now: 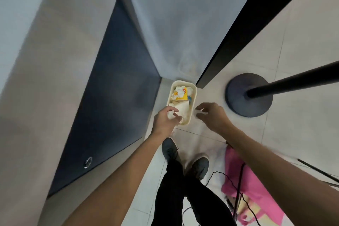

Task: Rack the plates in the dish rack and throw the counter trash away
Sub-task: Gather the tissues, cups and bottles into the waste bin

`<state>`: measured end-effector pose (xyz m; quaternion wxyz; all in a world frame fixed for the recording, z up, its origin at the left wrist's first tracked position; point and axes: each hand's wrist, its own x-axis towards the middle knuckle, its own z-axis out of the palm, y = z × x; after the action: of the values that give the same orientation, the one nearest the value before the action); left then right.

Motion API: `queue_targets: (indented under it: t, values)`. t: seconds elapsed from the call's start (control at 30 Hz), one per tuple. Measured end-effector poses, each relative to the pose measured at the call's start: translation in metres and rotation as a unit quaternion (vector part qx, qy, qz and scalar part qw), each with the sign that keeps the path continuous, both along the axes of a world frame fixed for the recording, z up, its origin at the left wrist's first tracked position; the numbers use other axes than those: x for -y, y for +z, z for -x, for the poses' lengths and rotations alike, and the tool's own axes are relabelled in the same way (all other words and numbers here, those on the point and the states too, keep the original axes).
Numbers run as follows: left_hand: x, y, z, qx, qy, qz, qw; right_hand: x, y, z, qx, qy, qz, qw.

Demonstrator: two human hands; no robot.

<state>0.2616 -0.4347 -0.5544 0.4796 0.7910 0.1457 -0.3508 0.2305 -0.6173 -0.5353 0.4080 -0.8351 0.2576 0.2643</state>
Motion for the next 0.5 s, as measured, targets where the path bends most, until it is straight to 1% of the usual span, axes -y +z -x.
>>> queue_targets:
  t: [0.13, 0.27, 0.4, 0.5]
  values:
    - [0.007, -0.072, -0.021, 0.019, -0.022, -0.003, 1.000, 0.000, -0.065, -0.011, 0.006, -0.015, -0.004, 1.000]
    - [0.015, -0.139, -0.041, 0.046, -0.048, -0.026, 0.997, 0.003, -0.120, -0.024, 0.014, 0.013, 0.017, 1.000]
    - [0.030, -0.185, -0.064, 0.083, -0.089, -0.055, 0.991, 0.015, -0.163, -0.049, 0.027, 0.066, 0.056, 0.996]
    - [0.040, -0.206, -0.080, 0.102, -0.102, -0.068, 0.987, 0.022, -0.191, -0.064, 0.022, 0.074, 0.071, 0.994]
